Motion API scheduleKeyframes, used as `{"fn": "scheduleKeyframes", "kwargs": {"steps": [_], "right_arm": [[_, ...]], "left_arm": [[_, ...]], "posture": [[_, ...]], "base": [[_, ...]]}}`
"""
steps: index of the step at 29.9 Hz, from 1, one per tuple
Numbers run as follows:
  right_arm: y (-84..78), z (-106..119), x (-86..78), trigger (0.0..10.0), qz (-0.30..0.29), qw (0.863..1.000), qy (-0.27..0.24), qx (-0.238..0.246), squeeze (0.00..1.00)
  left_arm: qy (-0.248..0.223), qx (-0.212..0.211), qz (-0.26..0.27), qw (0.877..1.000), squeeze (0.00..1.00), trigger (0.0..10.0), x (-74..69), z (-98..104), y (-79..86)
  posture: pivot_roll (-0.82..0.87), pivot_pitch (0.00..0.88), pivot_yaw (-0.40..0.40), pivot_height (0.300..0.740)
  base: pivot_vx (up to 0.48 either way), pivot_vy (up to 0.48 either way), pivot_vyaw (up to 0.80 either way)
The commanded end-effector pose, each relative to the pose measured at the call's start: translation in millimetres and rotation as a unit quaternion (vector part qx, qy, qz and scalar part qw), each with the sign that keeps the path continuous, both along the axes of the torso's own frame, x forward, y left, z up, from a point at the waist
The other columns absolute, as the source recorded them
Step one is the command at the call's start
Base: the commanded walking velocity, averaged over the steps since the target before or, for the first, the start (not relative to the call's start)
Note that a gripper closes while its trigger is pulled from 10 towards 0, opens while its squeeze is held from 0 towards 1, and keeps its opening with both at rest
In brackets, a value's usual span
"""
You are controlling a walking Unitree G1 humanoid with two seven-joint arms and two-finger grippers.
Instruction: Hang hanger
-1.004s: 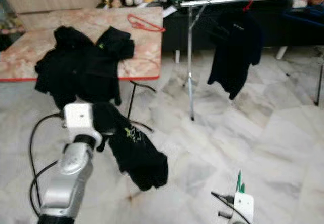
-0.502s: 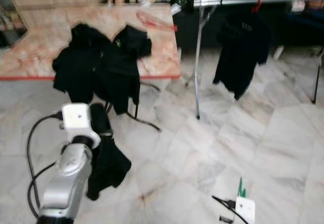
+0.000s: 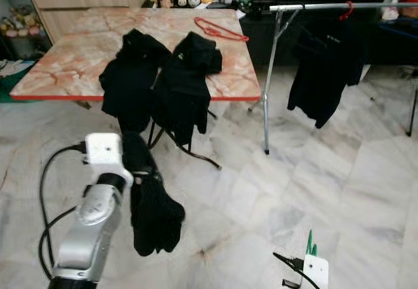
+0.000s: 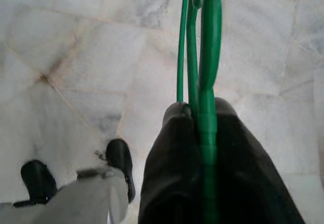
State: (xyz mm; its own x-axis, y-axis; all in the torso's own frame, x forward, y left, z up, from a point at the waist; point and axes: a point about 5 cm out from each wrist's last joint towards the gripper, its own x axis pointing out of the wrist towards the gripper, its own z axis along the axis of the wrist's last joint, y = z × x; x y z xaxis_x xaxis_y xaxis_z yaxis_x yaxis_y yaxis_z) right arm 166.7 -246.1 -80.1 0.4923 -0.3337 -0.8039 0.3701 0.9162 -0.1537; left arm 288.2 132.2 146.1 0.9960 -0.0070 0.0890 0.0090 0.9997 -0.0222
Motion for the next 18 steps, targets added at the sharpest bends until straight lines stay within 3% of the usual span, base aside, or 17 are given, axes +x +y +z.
{"fn": "scheduleKeyframes", "kwargs": {"steps": [1, 5, 18], "right_arm": [[-4.4, 0.5, -1.8, 10.0, -0.005, 1.0, 0.001, -0.003, 0.0], [-4.8, 0.7, -1.6, 10.0, -0.003, 1.0, 0.001, -0.002, 0.0], [-4.9, 0.9, -1.0, 10.0, 0.002, 1.0, 0.001, -0.001, 0.0]], "left_arm": [[-0.04, -0.009, -0.003, 0.999, 0.0, 10.0, -1.8, 15.1, -0.6], [-0.048, -0.025, -0.01, 0.999, 0.0, 10.0, -1.8, 18.9, -1.7], [-0.056, -0.018, -0.016, 0.998, 0.0, 10.0, -2.7, 22.8, -2.3]], "posture": [[0.03, 0.0, -0.033, 0.74], [0.03, 0.0, -0.035, 0.74], [0.03, 0.0, -0.039, 0.74]], "base": [[0.0, 0.0, 0.0], [0.0, 0.0, 0.0], [0.022, 0.0, 0.0]]}}
